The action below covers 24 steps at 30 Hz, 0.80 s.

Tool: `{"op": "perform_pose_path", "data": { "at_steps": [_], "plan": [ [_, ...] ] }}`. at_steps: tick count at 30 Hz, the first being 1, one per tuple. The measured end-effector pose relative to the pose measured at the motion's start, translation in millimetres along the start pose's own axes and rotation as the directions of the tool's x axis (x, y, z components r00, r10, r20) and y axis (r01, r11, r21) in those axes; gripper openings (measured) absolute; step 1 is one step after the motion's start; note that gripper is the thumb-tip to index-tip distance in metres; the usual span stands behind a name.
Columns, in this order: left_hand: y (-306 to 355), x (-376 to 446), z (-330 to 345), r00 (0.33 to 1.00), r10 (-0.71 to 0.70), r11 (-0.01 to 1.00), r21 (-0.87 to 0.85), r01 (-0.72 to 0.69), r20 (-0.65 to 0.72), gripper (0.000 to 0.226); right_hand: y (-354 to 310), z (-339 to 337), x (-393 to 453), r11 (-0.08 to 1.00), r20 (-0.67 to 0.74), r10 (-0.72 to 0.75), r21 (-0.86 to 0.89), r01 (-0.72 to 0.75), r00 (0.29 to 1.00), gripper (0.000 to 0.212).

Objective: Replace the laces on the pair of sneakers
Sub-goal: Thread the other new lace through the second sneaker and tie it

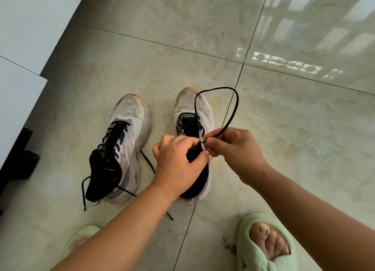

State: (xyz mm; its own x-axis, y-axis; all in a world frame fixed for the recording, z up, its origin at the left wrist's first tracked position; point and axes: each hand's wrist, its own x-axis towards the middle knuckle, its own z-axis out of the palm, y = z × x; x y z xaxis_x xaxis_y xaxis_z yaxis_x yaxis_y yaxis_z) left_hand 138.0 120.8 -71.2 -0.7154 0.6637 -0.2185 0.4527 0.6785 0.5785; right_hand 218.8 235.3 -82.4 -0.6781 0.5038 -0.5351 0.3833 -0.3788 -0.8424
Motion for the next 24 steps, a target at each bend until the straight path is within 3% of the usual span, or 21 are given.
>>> {"op": "perform_pose_path", "data": {
  "at_steps": [4, 14, 19, 24],
  "plan": [
    [-7.7, -0.6, -2.9, 0.998, 0.051, 0.998, -0.027, -0.05, 0.024, 0.022, -0.1, -0.3, -0.1, 0.999, -0.03, -0.004, -0.046, 0.002, 1.0, 0.017],
    [-6.9, -0.2, 4.1, 0.99, 0.083, 0.996, -0.012, -0.085, -0.111, 0.01, -4.6, 0.3, 0.6, 0.904, 0.003, -0.159, -0.401, 0.146, 0.987, 0.022],
    [-7.2, 2.8, 2.4, 0.97, 0.2, 0.979, 0.07, -0.192, -0.136, 0.01, -2.8, 0.5, 1.0, 0.901, 0.03, -0.16, -0.405, 0.159, 0.987, 0.014],
    [-9.3, 7.3, -3.2, 0.979, 0.183, 0.98, 0.102, -0.173, -0.093, 0.011, -3.4, -1.6, 0.0, 0.964, -0.003, -0.078, -0.255, 0.074, 0.997, 0.012]
  ]
}}
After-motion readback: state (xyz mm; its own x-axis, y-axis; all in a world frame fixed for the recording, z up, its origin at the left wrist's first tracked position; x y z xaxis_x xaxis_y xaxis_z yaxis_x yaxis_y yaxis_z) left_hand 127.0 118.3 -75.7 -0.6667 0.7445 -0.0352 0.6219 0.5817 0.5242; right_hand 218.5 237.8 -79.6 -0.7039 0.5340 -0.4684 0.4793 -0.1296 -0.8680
